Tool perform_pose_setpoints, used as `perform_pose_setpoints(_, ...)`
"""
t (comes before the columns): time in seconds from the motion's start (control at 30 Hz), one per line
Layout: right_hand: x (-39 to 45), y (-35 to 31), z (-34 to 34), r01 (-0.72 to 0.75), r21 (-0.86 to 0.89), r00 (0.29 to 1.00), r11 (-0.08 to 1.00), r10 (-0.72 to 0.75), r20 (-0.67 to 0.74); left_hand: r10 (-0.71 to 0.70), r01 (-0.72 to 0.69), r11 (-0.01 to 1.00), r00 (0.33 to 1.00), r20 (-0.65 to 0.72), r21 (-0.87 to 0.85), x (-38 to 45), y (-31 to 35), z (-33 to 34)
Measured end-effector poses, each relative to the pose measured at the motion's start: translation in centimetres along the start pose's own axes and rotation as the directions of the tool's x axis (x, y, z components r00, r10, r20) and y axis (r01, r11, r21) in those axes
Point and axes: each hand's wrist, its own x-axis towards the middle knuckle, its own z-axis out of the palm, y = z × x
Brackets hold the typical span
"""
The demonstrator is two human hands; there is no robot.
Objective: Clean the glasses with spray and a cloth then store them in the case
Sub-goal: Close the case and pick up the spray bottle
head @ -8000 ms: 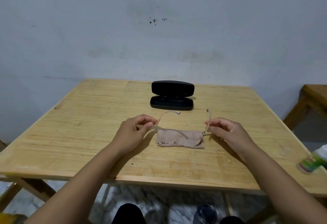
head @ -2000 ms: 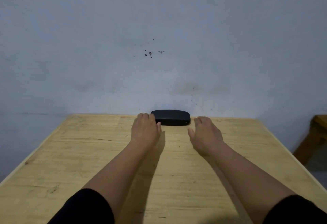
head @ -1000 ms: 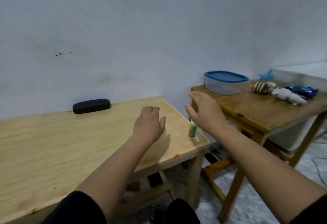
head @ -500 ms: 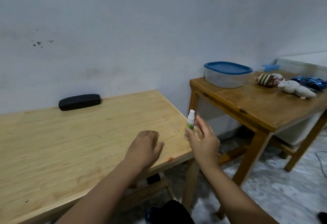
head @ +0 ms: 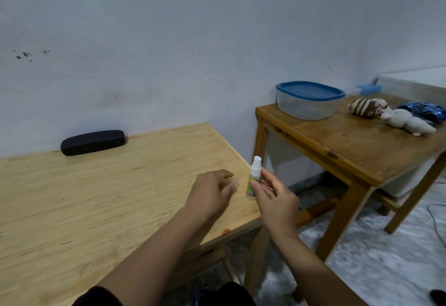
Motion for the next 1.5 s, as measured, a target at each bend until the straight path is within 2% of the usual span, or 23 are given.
perform_pose_setpoints(0.13,0.1,0.2,-0.1,-0.014,0.029,1.0,0.999,0.014,0.009,-0.05,0.038,0.989,0.995,-0.084,-0.14,0.4,0.4,-0.2)
perform_pose_setpoints(0.23,0.3,0.2,-0.2,-0.012,0.045,1.0,0.999,0.011,0.02,-0.012,-0.046,0.957,0.98,-0.198,-0.285,0.9,1.4,-1.4)
perform_pose_setpoints(0.43,0.3,0.3,-0.4,-0.018,0.064,1.0,0.998,0.017,0.015,0.182,-0.223,0.895,0.973,-0.14,-0.387,1.6,4.3,-2.6)
perform_pose_setpoints(0.67,0.7,0.3,-0.4,-0.008,0.054,1.0,0.998,0.007,0.029,0.175,-0.247,0.87,0.964,-0.2,-0.428,1.8,4.7,-2.6)
perform_pose_setpoints(0.87,0.9,0.6,-0.5,-0.005,0.043,0.999,0.999,0.004,0.032,0.245,-0.261,0.912,0.965,-0.089,-0.317,1.6,4.6,-1.7)
perform_pose_setpoints(0.97,0.9,0.3,-0.7,0.024,0.039,0.999,0.999,-0.026,0.044,0.233,-0.244,0.909,0.97,-0.072,-0.337,1.3,4.2,-1.5)
perform_pose_setpoints(1.13,1.7,-0.4,-1.2,0.185,-0.164,0.972,0.969,-0.155,0.179,0.226,-0.224,0.926,0.974,-0.029,-0.303,1.1,3.3,-1.2)
perform_pose_setpoints(1.2,1.8,-0.6,-1.3,0.239,-0.205,0.956,0.949,-0.193,0.22,0.177,-0.175,0.965,0.984,-0.01,-0.197,0.9,2.2,-0.7)
perform_pose_setpoints(1.27,1.8,-0.8,-1.4,0.25,-0.22,0.95,0.943,-0.195,0.244,0.088,-0.087,0.996,0.996,0.027,-0.018,0.4,0.9,0.1)
perform_pose_setpoints(1.33,1.9,-0.8,-1.5,0.252,-0.22,0.948,0.942,-0.195,0.251,0.039,-0.048,0.991,0.997,0.07,0.125,0.0,-0.3,1.0)
perform_pose_setpoints(1.5,1.7,-0.8,-1.4,0.231,-0.193,0.947,0.953,-0.175,0.271,0.078,-0.101,0.972,0.99,0.116,0.21,0.1,-1.4,1.7)
